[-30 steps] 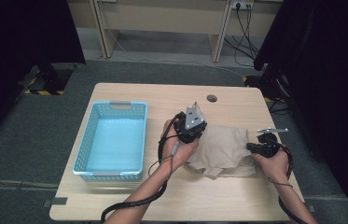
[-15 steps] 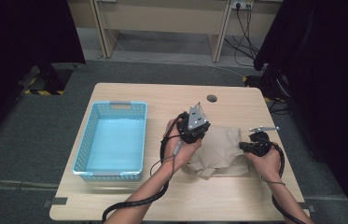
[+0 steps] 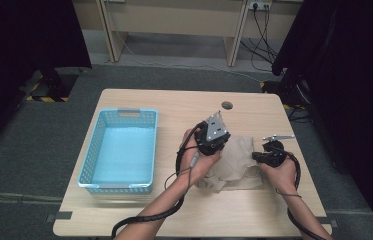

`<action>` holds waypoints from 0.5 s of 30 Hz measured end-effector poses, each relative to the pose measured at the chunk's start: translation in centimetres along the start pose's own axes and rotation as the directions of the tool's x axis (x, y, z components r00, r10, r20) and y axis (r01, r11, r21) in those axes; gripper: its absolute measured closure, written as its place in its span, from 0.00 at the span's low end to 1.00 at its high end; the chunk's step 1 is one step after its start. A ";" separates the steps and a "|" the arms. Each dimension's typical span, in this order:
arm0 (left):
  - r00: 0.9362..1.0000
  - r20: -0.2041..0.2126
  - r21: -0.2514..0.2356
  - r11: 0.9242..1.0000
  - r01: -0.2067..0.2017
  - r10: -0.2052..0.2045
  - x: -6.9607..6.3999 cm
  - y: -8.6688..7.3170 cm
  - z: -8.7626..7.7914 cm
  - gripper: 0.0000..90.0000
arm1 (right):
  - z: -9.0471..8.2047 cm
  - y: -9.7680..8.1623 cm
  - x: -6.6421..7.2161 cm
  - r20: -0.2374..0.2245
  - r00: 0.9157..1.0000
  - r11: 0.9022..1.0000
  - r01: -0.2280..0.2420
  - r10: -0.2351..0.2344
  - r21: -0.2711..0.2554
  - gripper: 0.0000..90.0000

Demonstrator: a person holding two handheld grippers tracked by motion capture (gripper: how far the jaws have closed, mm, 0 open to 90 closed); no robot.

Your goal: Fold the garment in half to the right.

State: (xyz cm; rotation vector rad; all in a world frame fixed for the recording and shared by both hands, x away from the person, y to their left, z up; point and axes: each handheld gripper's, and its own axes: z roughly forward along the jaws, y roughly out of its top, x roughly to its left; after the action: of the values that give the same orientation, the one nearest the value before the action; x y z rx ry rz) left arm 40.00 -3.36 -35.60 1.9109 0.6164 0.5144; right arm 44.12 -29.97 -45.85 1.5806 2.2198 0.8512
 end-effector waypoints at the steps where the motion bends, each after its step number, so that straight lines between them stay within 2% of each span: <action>1: 1.000 0.001 -0.001 1.000 -0.002 0.002 -0.1 0.0 0.1 0.97 | 0.0 0.0 0.1 -0.002 1.000 1.000 0.000 0.000 0.002 0.97; 15: 1.000 0.028 -0.001 1.000 -0.011 0.011 -0.8 0.0 0.8 0.97 | 0.5 0.4 1.3 -0.019 1.000 1.000 0.016 -0.016 0.003 0.96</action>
State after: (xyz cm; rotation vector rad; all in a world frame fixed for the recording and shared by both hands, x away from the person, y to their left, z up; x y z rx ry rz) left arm 39.85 -4.38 -35.95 1.9185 0.5880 0.4939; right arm 44.18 -28.49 -45.88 1.5608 2.2444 0.8623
